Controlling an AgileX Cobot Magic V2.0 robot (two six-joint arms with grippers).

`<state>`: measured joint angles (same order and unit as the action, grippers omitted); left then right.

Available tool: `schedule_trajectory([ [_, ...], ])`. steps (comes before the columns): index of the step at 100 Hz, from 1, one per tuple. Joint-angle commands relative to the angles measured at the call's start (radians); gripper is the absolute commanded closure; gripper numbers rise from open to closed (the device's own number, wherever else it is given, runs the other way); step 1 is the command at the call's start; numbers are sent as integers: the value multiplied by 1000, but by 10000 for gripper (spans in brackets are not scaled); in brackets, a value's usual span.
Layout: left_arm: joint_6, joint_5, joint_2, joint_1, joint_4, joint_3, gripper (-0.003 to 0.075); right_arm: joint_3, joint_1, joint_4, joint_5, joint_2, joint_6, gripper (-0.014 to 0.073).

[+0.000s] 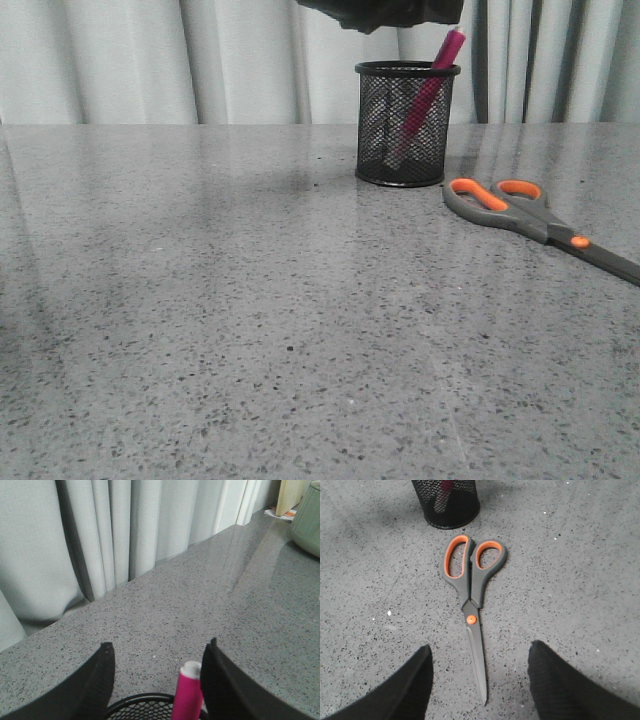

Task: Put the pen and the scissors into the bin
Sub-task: 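Release the highlighter into the mesh cup and withdraw left gripper, then lower the right gripper over the scissors' handles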

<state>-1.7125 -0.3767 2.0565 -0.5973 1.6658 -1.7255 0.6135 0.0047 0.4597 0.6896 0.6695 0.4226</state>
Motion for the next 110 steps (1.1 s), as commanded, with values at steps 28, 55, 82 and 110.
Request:
schedule_trajectory([
  [28, 51, -204, -242, 109, -85, -39, 698, 35, 2, 37, -103, 7, 14, 213],
  [55, 289, -178, -442, 193, -425, 55, 740, 35, 2, 117, -175, 7, 14, 213],
  [82, 289, 30, -766, 273, -415, 530, 740, 35, 2, 133, -216, 7, 14, 213],
  [110, 278, 25, -1045, 495, -293, 959, 739, 40, 53, 149, -157, 74, 105, 213],
])
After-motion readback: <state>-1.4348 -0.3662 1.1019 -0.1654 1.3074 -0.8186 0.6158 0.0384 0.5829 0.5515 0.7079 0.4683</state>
